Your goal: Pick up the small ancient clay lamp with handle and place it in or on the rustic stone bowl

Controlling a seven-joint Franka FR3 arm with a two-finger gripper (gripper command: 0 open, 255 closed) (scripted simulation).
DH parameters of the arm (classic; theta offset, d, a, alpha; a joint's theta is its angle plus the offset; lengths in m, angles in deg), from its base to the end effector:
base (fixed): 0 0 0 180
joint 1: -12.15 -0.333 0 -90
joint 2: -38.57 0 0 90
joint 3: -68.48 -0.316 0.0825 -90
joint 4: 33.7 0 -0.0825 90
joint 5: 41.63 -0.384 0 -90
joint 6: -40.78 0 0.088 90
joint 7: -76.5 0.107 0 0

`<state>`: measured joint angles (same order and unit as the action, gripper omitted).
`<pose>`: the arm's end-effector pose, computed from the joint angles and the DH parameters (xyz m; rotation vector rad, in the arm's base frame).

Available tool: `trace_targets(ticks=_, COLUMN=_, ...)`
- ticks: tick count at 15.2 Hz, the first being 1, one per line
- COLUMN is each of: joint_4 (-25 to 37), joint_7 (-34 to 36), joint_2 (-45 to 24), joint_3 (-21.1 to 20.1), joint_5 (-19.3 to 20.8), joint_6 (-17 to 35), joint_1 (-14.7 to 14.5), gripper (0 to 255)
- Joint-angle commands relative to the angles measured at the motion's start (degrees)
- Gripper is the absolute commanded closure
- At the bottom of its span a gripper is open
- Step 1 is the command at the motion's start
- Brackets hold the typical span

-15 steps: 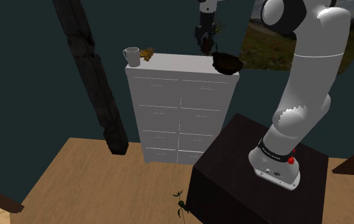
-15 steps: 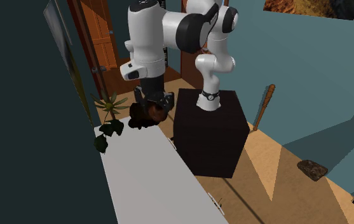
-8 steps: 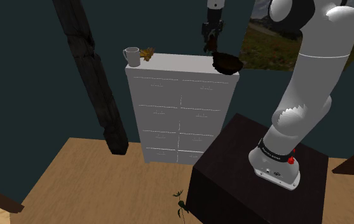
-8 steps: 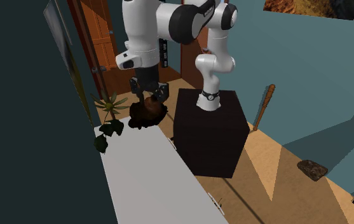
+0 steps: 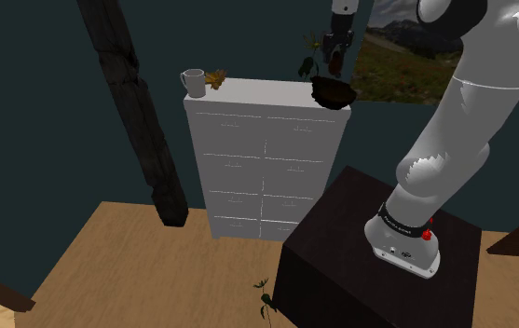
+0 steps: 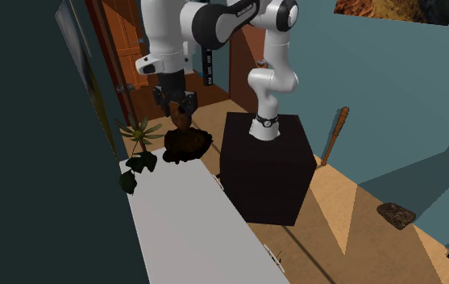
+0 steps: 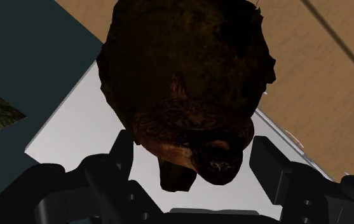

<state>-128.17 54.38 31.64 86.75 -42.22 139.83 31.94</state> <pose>0.4746 -0.3591 0.5346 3.1040 -0.4350 -0.0691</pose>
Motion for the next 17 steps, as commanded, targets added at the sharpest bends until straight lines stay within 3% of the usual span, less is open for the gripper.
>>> trace_targets(ticks=1, joint_4=-1.03, joint_7=-0.91, joint_2=0.03, joint_3=0.35, joint_5=-0.01, joint_6=1.00, joint_1=0.46, gripper=255)
trace_targets(ticks=13, joint_4=-9.17, joint_7=-0.97, joint_2=-0.92, joint_3=0.26, joint_5=-0.35, joint_6=10.04, joint_1=0.43, gripper=255)
trace_targets(ticks=17, joint_4=-9.17, joint_7=-0.97, joint_2=-0.92, joint_3=0.26, joint_5=-0.35, joint_6=10.04, joint_1=0.43, gripper=255)
